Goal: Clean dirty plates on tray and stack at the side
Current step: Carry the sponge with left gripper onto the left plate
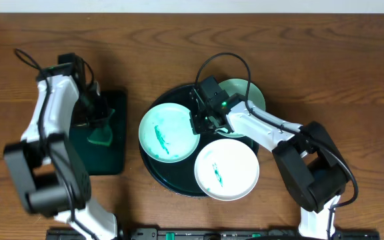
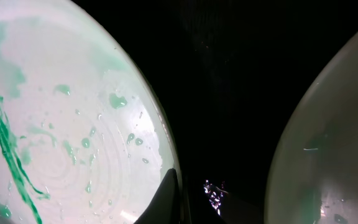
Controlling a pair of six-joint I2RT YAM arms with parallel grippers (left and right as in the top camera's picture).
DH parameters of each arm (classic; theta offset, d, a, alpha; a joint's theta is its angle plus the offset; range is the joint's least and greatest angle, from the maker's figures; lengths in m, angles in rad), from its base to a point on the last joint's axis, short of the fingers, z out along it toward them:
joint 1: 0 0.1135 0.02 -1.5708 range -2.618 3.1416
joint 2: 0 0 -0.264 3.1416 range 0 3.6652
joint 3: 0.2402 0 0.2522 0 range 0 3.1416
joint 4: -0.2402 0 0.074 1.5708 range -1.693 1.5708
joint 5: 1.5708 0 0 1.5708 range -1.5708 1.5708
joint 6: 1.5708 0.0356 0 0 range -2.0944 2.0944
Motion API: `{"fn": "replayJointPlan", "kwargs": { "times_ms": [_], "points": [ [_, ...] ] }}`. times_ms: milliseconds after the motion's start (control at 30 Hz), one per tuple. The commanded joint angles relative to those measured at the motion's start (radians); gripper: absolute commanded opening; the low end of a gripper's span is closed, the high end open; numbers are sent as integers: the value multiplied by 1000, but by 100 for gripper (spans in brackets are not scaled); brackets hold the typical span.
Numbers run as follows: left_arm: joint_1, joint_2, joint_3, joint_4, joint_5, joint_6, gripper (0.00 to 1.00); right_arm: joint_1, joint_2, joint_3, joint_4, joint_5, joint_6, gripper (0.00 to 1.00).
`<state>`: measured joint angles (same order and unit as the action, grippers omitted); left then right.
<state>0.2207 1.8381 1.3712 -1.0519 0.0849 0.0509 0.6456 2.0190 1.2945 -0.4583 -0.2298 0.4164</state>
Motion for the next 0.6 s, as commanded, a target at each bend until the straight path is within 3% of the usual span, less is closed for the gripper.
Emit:
{"fn": "replayJointPlan", "kwargs": {
  "times_ms": [0, 233, 567],
  "points": [
    [-2, -119, 35, -38, 13, -37, 7, 8, 17, 18, 2, -8, -6, 1],
    [-56, -181, 35, -69, 211, -122, 7, 8, 17, 18, 3, -11, 8, 1],
    [-306, -179, -119, 24, 213, -394, 7, 8, 17, 18, -2, -11, 10, 1]
  ]
}}
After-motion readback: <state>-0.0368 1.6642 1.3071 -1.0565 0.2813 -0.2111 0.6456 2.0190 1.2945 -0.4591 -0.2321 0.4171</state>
